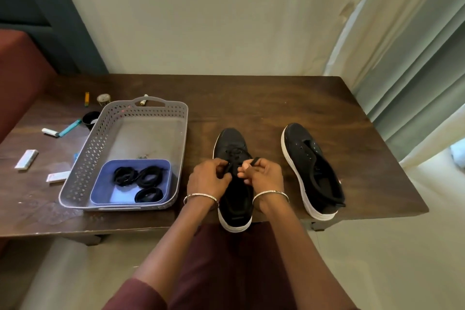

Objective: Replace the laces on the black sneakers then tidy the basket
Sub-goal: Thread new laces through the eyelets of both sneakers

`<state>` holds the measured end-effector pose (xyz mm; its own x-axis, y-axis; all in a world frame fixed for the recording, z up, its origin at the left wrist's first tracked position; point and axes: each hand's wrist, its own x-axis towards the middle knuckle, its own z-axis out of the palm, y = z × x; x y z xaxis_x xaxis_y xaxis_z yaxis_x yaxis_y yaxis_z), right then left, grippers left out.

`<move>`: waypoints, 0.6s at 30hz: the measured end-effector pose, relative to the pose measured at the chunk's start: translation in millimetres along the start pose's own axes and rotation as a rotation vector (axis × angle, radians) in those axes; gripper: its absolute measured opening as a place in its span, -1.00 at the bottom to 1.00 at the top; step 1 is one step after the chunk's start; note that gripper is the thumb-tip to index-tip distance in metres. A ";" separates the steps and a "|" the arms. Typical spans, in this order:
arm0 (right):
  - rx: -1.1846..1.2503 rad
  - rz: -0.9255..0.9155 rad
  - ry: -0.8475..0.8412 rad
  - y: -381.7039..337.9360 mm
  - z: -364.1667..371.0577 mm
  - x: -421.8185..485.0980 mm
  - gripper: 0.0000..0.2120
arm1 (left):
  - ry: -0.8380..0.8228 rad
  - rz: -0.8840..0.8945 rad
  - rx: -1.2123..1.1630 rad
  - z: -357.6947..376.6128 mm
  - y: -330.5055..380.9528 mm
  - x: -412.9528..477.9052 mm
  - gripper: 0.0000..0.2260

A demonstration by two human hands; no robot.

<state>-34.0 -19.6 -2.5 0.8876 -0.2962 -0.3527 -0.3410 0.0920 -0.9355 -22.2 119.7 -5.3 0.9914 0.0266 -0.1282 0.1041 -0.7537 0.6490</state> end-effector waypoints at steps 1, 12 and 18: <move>-0.088 -0.015 0.020 2.6 0.5 4.6 -0.93 | 0.016 -0.008 -0.008 0.4 0.6 -0.1 -0.70; -0.340 0.063 0.184 7.9 26.3 25.5 -0.66 | 0.029 -0.112 -0.132 0.3 -3.5 2.7 -0.75; -0.450 0.040 0.199 6.1 32.3 22.3 -0.67 | 0.007 -0.127 -0.165 -3.1 -3.5 3.5 -0.76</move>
<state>-6.3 5.0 -16.8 0.8100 -0.4805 -0.3363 -0.5120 -0.2998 -0.8050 -18.9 124.4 -5.7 0.9699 0.1192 -0.2121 0.2393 -0.6263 0.7419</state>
